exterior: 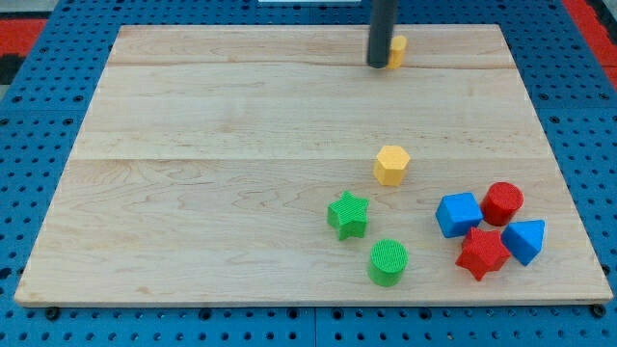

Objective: Push the yellow hexagon bottom left to the yellow heart

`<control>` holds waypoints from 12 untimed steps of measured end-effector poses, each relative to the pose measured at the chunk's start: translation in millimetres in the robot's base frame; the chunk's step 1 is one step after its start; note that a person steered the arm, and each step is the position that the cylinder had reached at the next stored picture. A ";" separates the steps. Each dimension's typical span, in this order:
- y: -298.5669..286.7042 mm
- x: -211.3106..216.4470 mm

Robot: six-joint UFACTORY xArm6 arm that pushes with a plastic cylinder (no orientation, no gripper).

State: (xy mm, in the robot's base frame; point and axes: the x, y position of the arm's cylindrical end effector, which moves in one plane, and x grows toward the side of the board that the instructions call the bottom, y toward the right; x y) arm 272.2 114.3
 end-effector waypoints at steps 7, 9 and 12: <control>-90.1 157.3; -157.6 129.1; -108.0 95.3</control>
State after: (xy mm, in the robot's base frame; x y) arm 367.4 6.2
